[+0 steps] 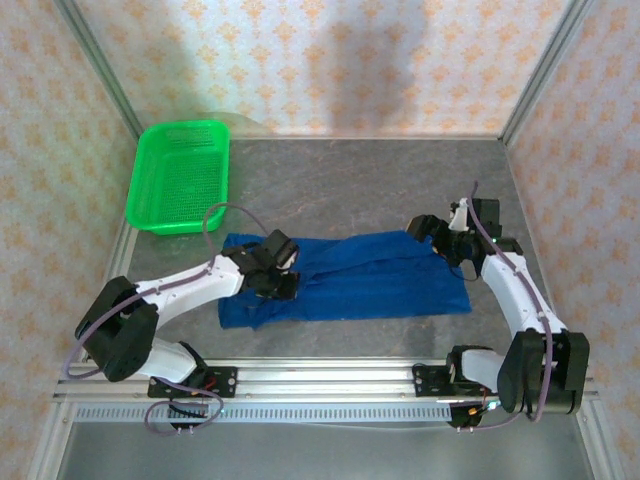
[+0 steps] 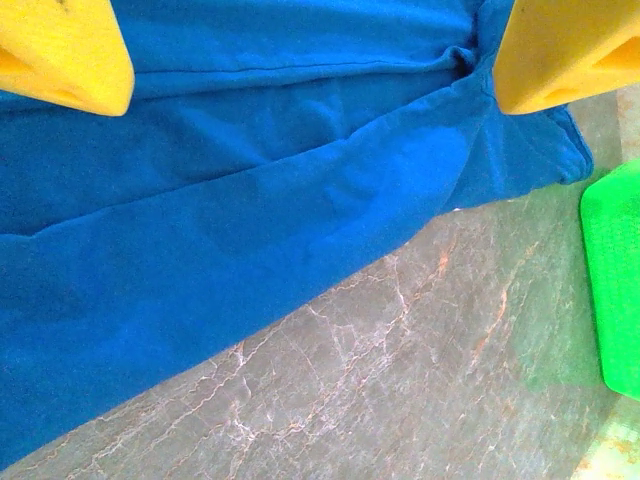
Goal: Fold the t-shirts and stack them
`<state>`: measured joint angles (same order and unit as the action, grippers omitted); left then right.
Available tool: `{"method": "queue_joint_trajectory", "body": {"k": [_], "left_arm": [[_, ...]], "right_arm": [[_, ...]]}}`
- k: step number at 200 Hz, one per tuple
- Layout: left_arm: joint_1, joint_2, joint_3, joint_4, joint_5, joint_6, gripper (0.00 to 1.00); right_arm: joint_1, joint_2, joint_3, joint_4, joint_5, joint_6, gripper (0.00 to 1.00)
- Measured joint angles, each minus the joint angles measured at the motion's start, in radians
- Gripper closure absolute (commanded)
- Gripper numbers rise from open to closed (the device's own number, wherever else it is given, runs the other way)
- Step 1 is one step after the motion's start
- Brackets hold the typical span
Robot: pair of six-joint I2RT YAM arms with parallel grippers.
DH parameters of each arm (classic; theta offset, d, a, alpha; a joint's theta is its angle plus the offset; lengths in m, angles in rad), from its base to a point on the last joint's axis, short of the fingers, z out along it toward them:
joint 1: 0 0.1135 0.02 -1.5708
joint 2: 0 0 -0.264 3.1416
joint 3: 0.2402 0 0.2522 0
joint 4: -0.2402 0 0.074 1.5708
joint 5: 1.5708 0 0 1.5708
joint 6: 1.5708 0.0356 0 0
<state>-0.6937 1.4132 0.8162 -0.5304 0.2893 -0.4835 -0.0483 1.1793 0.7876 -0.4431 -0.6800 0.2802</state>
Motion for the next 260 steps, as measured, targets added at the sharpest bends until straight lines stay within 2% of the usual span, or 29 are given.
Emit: {"method": "queue_joint_trajectory", "body": {"k": [12, 44, 67, 75, 90, 104, 138, 164, 212, 238, 260], "left_arm": [[-0.024, -0.008, -0.009, 0.005, 0.013, 0.008, 0.74], [-0.047, -0.088, -0.023, 0.01, 0.053, 0.022, 0.58], [-0.046, -0.164, -0.018, 0.027, 0.071, 0.012, 0.49], [-0.045, -0.185, -0.016, 0.036, 0.07, 0.001, 0.48], [-0.031, -0.201, -0.011, 0.051, 0.07, -0.03, 0.5], [-0.015, -0.177, 0.002, 0.049, 0.062, -0.046, 0.57], [-0.008, -0.02, 0.056, 0.036, 0.032, -0.063, 0.77], [-0.013, 0.082, 0.1, 0.008, 0.015, -0.064, 0.86], [-0.084, 0.229, 0.174, -0.01, 0.026, -0.049, 0.89], [-0.117, 0.267, 0.198, -0.012, 0.058, -0.026, 0.89], [-0.112, 0.254, 0.198, -0.032, 0.062, -0.013, 0.87]], "right_arm": [[0.0, 0.014, 0.003, 0.003, 0.001, 0.0, 0.03], [0.0, 0.027, 0.004, 0.003, 0.003, 0.0, 0.03], [0.002, 0.027, 0.004, 0.003, 0.003, 0.0, 0.02], [0.002, 0.027, 0.004, 0.003, 0.003, 0.0, 0.02], [0.005, 0.027, 0.004, 0.003, 0.003, 0.001, 0.02], [0.007, 0.028, 0.004, 0.004, 0.003, 0.005, 0.02], [0.015, 0.028, 0.004, 0.008, 0.003, 0.007, 0.02], [0.016, 0.028, 0.004, 0.007, 0.003, 0.007, 0.02], [0.019, 0.036, 0.014, -0.02, 0.044, 0.007, 0.01], [0.023, 0.112, 0.062, -0.05, 0.087, 0.016, 0.01], [0.035, 0.188, 0.11, -0.095, 0.148, 0.025, 0.08]]}}
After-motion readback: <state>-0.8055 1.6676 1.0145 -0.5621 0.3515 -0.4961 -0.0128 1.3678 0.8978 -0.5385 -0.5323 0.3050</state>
